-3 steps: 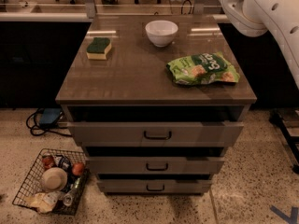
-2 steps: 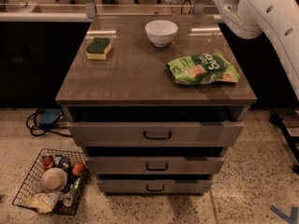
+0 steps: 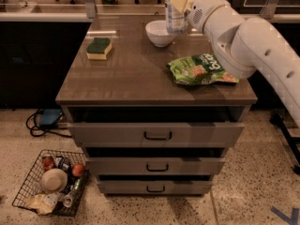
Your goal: Pick blue plastic bottle from white bowl and place on counter
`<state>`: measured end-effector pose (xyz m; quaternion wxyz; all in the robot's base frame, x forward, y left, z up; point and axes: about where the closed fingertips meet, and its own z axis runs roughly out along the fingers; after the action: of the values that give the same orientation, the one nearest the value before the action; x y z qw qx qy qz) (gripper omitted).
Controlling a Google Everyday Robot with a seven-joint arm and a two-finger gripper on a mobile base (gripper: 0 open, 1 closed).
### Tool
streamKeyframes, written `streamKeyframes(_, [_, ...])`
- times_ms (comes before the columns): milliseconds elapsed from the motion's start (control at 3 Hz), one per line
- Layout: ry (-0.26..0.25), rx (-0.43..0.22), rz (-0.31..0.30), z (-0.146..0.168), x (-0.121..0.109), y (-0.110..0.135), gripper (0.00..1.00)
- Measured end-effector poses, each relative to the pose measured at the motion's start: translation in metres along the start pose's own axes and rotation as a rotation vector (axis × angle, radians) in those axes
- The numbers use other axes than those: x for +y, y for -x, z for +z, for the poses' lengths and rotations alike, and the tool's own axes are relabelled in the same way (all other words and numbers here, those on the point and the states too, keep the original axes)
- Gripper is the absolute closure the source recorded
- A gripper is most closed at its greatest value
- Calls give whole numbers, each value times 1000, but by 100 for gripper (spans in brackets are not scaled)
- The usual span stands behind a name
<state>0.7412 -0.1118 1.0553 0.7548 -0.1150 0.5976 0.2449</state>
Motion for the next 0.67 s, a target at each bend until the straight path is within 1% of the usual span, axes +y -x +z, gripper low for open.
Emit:
streamKeyframes(333, [17, 21, 34, -26, 22, -54, 100])
streamKeyframes(667, [112, -35, 86, -19, 71, -72, 100])
